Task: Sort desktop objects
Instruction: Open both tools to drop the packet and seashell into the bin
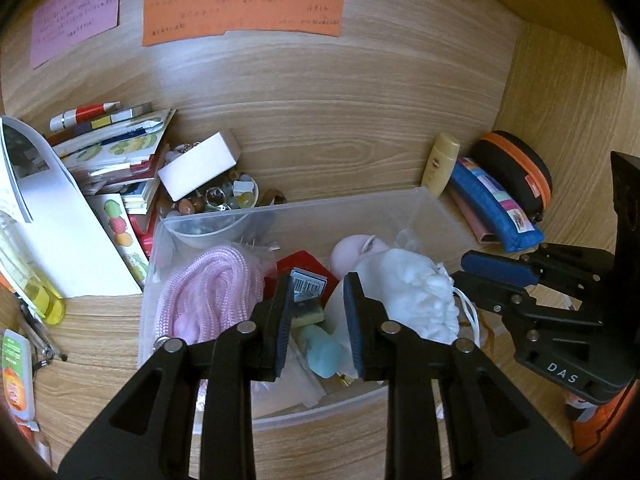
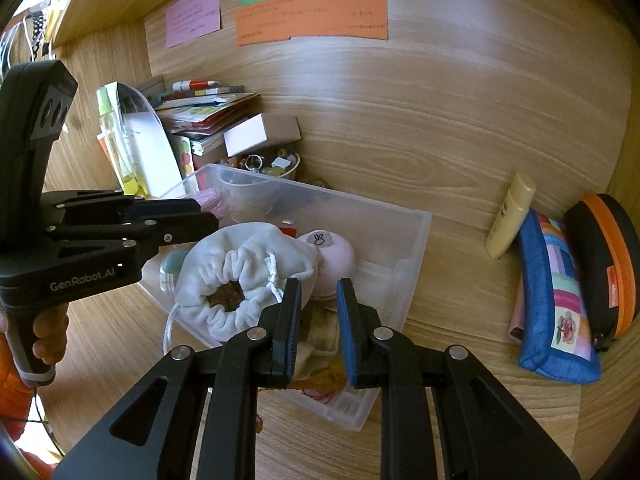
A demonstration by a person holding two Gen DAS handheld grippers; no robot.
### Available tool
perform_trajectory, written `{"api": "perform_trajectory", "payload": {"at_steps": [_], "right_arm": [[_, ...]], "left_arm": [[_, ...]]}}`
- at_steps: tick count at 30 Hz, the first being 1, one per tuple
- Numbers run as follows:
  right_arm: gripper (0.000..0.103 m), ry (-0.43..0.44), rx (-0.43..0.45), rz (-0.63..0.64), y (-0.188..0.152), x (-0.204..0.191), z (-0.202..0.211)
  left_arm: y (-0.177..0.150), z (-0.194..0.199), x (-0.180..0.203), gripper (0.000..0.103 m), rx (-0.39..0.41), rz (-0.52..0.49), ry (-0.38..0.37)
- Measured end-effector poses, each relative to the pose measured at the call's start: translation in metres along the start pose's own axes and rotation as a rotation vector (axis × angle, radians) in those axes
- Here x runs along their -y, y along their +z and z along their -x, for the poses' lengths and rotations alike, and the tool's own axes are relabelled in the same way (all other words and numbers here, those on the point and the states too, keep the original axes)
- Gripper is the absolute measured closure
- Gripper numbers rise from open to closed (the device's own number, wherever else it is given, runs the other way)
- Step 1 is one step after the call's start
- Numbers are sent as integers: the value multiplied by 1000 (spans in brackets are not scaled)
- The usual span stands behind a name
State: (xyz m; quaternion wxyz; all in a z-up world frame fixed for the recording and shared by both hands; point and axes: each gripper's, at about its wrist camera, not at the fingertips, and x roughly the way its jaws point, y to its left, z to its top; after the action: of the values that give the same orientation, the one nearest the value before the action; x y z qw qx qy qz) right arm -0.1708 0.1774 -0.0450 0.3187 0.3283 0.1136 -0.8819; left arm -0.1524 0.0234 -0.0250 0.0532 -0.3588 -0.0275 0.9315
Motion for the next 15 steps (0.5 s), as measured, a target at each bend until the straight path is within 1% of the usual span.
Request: {"api": "perform_trajectory", "payload": {"at_steps": [2, 4, 5, 7, 9, 12, 13, 14, 15], "right_arm": [[80, -8, 4, 3, 1, -1, 2], [75, -19, 12, 7, 1, -2, 5], [72, -22, 16, 9, 2, -2, 7], [67, -36, 24, 12, 3, -4, 10], [58, -48, 34, 14, 4, -5, 15], [48, -58, 52, 19, 4, -10, 24], [45, -61, 58, 22, 5, -12, 26], [40, -66, 64, 27, 5, -14, 29], [36, -73, 70, 33, 4, -16, 32]], "left_arm": [[0, 5, 0, 71, 12, 0, 7], [-1, 10, 0, 61, 23, 2, 11], [-1, 13, 0, 58, 31, 5, 15], [-1, 21, 0, 49, 47, 7, 18], [-1, 29, 1, 47, 64, 8, 18], [-3, 39, 2, 44, 82, 5, 28], [-3, 42, 3, 40, 87, 5, 31], [-4, 45, 3, 37, 91, 6, 36], [-6, 49, 3, 31, 98, 8, 48]]}}
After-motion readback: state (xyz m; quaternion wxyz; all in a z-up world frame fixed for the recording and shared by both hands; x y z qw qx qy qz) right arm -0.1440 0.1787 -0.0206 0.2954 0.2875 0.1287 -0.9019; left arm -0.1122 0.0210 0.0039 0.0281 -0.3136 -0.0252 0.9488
